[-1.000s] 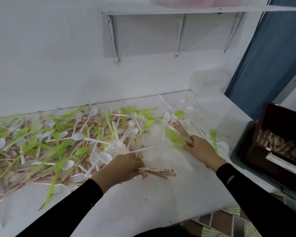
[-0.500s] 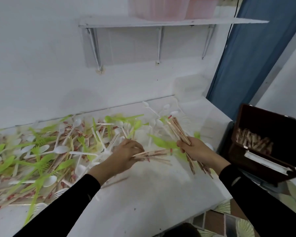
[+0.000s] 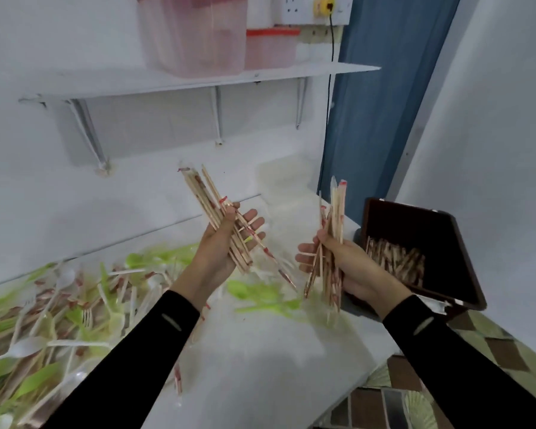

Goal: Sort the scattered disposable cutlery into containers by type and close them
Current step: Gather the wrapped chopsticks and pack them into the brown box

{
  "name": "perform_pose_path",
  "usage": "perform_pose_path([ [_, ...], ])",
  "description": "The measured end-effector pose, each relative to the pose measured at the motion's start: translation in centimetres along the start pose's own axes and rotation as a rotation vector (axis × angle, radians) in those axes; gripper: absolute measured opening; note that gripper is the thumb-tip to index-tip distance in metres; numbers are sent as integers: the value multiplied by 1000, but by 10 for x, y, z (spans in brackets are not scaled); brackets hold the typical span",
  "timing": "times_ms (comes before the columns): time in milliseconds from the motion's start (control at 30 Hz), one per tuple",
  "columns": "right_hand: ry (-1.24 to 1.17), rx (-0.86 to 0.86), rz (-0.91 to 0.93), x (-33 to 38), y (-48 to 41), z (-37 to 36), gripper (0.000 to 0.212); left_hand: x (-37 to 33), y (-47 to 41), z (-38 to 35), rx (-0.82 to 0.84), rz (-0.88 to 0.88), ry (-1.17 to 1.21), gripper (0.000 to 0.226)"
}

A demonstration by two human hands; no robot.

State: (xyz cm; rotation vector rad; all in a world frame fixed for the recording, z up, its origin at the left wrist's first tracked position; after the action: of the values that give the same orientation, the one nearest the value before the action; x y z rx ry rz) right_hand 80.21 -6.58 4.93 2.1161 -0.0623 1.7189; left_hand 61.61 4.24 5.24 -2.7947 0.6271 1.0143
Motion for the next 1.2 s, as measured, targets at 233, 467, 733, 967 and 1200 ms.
perform_pose_path([
  [233, -2, -37, 28, 32, -2, 65, 16, 54, -41, -59, -4, 127, 150, 16],
  [467, -88, -261, 113, 52, -11, 137, 22, 102, -73, -124, 43, 188, 89, 19],
  [733, 87, -480, 118, 51, -42, 182, 17, 190, -98, -173, 113, 250, -46, 19],
  [967, 572, -541, -179, -11, -64, 199, 32, 269, -102, -150, 86, 411, -582, 20],
  [1200, 820, -551, -414, -10, -69, 212, 55, 288, -109, -133, 573, 493, -1411, 58],
])
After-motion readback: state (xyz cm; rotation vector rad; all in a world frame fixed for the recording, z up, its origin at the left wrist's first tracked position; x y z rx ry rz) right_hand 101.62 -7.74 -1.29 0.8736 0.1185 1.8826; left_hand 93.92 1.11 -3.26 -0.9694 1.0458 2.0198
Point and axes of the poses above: each hand's wrist, its own y-axis away from the middle knuckle, its own z-axis out of the back of the hand, x = y × z, the point moved 1 cm from there along -y, towards the middle knuckle, and after that the axes turned 13 degrees about y, right-handed, at the moved point
